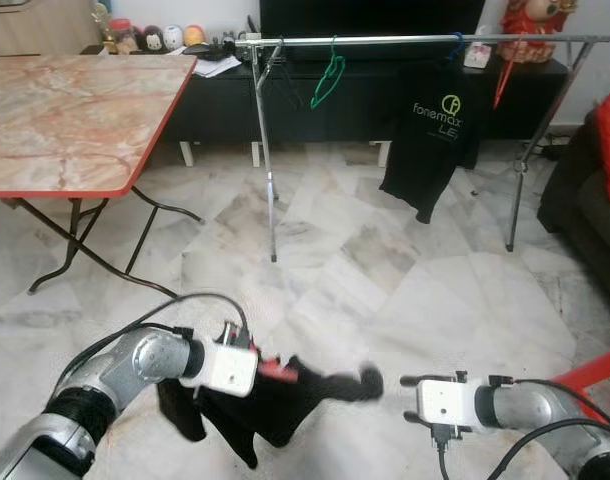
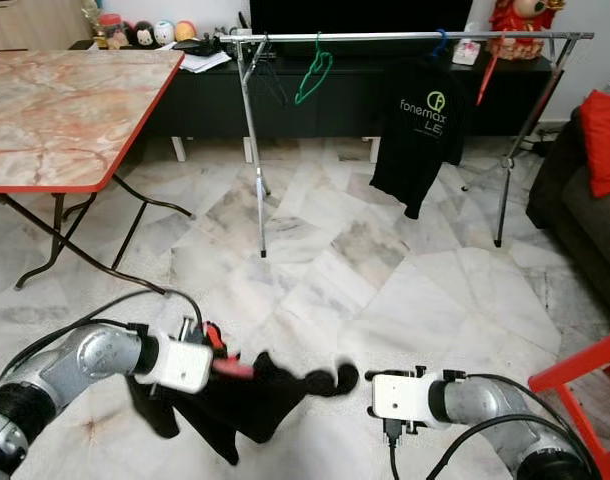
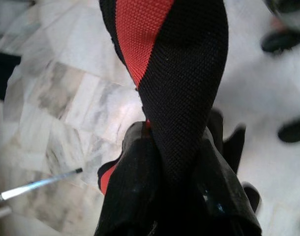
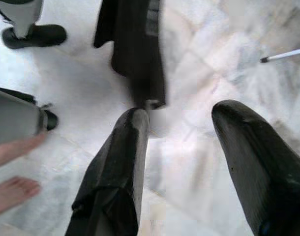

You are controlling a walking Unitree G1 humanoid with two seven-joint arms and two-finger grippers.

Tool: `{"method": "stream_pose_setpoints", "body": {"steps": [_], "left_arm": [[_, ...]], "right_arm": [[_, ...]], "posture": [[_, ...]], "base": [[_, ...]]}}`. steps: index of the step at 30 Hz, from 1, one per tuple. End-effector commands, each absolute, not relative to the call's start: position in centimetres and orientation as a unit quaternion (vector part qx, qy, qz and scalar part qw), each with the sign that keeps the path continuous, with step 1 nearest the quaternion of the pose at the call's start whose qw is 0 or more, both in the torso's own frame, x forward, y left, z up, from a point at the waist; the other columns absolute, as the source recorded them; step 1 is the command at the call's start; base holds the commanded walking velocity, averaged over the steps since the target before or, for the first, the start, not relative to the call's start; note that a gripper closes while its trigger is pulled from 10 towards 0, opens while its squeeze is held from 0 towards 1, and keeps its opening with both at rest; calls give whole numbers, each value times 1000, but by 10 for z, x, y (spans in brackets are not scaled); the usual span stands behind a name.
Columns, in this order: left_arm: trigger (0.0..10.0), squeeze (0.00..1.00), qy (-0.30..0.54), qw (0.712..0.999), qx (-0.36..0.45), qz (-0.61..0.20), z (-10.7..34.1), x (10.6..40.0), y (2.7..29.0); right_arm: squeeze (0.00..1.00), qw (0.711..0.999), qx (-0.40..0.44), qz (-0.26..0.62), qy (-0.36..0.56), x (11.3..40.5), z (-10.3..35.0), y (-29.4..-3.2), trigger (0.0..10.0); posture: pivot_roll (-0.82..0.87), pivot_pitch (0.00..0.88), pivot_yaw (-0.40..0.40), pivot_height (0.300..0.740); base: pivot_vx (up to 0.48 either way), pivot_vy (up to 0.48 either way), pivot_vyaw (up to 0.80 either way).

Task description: Hang hanger

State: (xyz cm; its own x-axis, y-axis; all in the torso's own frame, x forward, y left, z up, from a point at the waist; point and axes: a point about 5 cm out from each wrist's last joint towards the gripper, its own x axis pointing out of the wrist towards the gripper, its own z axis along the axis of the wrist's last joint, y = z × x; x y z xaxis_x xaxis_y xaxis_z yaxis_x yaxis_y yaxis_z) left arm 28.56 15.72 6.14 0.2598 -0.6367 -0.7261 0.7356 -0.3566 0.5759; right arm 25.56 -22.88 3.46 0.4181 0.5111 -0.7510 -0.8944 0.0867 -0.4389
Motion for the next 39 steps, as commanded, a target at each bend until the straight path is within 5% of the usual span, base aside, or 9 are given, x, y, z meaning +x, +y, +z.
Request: {"method": "stream_pose_setpoints", "body": {"steps": [1, 9, 15, 28, 29, 31, 32, 38, 39], "left_arm": [[10000, 0, 5, 523, 596, -610, 67, 288, 156], [10000, 0, -121, 513, 611, -590, 89, 296, 138], [10000, 0, -208, 494, 607, -587, 106, 295, 125], [10000, 0, -215, 442, 611, -621, 97, 286, 131], [10000, 0, -216, 431, 609, -630, 94, 283, 131], [10000, 0, -217, 427, 608, -633, 93, 282, 131], [10000, 0, -216, 414, 608, -642, 91, 280, 132], [10000, 0, -222, 400, 609, -648, 90, 279, 132], [10000, 0, -225, 397, 610, -647, 92, 280, 131]], "right_arm": [[0, 701, -472, 502, 183, 262, 44, -225, 10000], [0, 704, -452, 536, 114, 269, 61, -202, 10000], [0, 660, -443, 602, 68, 259, 64, -180, 10000], [0, 603, -490, 629, 39, 258, 67, -179, 10000], [467, 595, -497, 631, 29, 259, 68, -177, 10000], [467, 591, -498, 634, 27, 259, 68, -177, 10000], [1000, 577, -505, 641, 19, 258, 69, -175, 10000], [1000, 522, -535, 664, -8, 253, 67, -171, 10000], [522, 509, -537, 672, -11, 251, 66, -170, 10000]], "posture": [[-110, 0, -24, 740], [-109, 0, -21, 740], [-100, 0, -20, 740], [-98, 0, -19, 740], [-97, 0, -20, 740], [-97, 0, -20, 740], [-96, 0, -24, 740], [-100, 0, -25, 740], [-98, 0, -28, 740]], "base": [[0, 0, 0], [0, 0, 0], [0, 0, 0], [0, 0, 0], [0, 0, 0], [0, 0, 0], [0, 0, 0], [0, 0, 0], [0, 0, 0]]}}
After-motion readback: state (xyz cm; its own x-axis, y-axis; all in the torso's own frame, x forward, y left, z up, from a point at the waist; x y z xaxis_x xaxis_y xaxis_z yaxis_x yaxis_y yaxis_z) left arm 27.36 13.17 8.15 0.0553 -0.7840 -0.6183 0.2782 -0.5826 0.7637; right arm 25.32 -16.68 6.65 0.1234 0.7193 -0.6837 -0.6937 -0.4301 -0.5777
